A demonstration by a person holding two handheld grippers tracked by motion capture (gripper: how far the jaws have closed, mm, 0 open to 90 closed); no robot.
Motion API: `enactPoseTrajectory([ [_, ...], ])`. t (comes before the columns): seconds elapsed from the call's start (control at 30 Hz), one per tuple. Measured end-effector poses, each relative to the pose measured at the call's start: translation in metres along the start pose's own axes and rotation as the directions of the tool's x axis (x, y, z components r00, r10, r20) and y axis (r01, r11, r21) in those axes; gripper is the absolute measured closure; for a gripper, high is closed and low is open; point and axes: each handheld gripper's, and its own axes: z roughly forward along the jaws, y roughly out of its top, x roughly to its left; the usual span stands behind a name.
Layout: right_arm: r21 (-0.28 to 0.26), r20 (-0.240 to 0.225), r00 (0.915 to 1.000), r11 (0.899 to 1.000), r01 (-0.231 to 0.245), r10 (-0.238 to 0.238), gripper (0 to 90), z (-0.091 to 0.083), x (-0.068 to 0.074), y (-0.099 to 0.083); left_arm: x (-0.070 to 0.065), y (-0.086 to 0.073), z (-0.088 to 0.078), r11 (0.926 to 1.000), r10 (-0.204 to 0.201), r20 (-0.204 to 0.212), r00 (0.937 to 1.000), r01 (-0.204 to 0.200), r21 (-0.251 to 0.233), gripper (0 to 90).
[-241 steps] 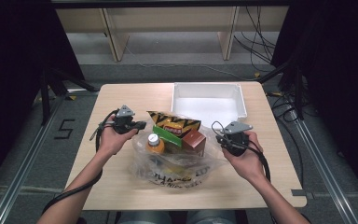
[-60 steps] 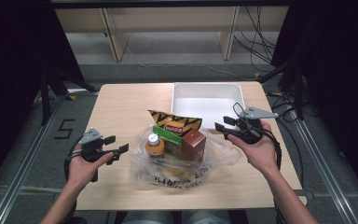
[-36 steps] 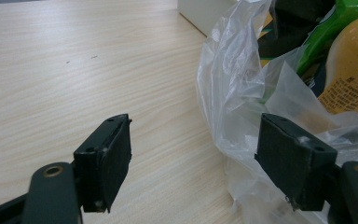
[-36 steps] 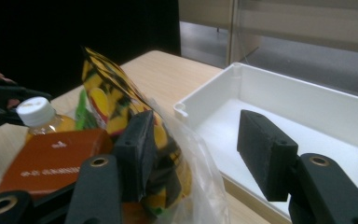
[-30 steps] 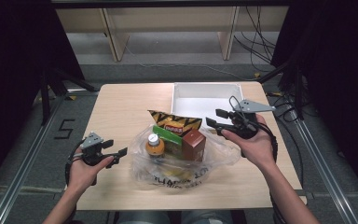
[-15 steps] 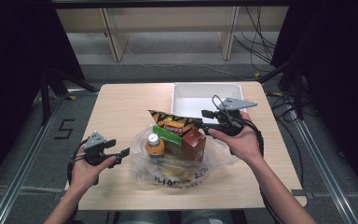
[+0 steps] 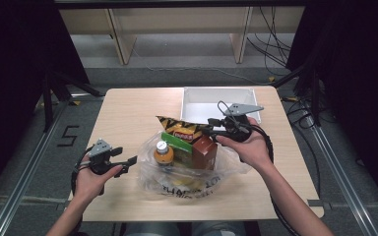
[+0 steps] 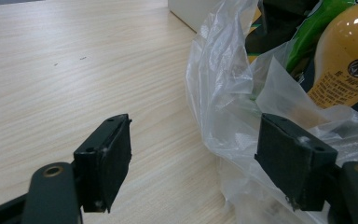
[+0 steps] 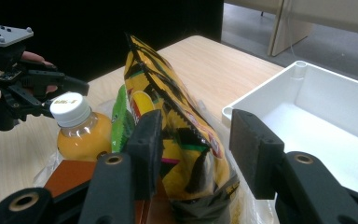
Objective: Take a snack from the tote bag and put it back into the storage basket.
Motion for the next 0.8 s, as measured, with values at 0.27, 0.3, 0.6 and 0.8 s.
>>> enactPoseTrajectory([
  [0.27, -0.007, 0.007, 0.9996, 1.000, 0.026, -0.026, 63.8, 0.0046, -0.0007, -0.0005, -0.0009, -0.0004, 0.0008, 1.0000, -0.009, 0.002, 1.0000, 0.009, -0.002, 25.7],
  [0.3, -0.003, 0.001, 0.9998, 1.000, 0.022, -0.022, 64.8, 0.0048, -0.0001, -0.0007, -0.0008, -0.0005, 0.0008, 1.0000, -0.009, 0.002, 1.0000, 0.009, -0.002, 25.6],
  [0.6, 0.014, 0.018, 0.9990, 0.999, 0.041, -0.041, 73.9, 0.0088, 0.0023, -0.0034, -0.0007, -0.0012, 0.0011, 1.0000, -0.006, 0.003, 1.0000, 0.006, 0.004, 25.6],
  [0.8, 0.013, 0.012, 0.9939, 0.994, 0.110, -0.110, 84.5, 0.0100, 0.0033, -0.0054, -0.0004, -0.0015, 0.0013, 1.0000, 0.004, 0.003, 1.0000, -0.004, 0.009, 25.6],
])
